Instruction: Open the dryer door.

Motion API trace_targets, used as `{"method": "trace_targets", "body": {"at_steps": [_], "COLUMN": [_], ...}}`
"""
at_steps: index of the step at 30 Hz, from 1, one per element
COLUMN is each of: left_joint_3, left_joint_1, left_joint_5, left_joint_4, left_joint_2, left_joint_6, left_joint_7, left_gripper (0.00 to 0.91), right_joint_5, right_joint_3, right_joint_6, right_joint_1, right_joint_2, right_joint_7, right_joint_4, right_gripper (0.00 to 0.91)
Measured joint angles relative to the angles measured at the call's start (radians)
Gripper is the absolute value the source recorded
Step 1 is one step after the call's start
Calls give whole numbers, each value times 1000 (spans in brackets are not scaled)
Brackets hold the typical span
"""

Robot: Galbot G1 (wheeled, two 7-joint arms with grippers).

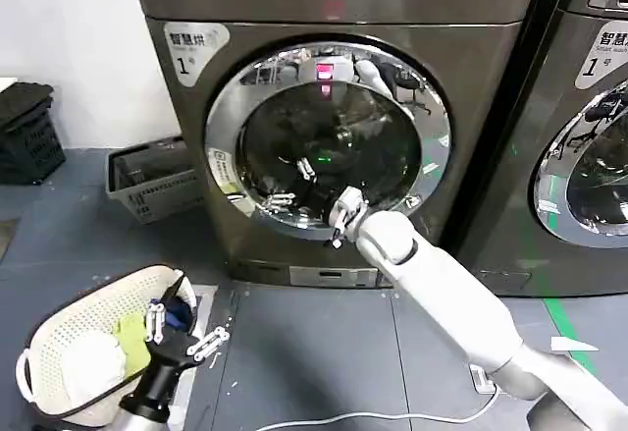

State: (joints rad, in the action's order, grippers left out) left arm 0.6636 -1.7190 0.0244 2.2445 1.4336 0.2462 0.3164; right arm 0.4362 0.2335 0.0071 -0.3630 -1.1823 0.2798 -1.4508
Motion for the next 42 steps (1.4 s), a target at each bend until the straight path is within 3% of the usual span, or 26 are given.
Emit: {"method": "trace_targets", "body": {"at_steps": [42], "left_joint_3": [-3], "left_joint_1": [6], "left_joint_5": [-2], "left_joint_4": [-6], "left_joint_2": [-4], "left_joint_6": [-1], "left_joint_7": [2], "left_gripper": [907], "right_joint_5": [-31], "right_joint_3": [48], "right_joint_6": [9], "right_joint_1": [82], "right_joint_2": [-111], "right_joint_7": [6], "right_joint_4": [173], "right_gripper": [907]}}
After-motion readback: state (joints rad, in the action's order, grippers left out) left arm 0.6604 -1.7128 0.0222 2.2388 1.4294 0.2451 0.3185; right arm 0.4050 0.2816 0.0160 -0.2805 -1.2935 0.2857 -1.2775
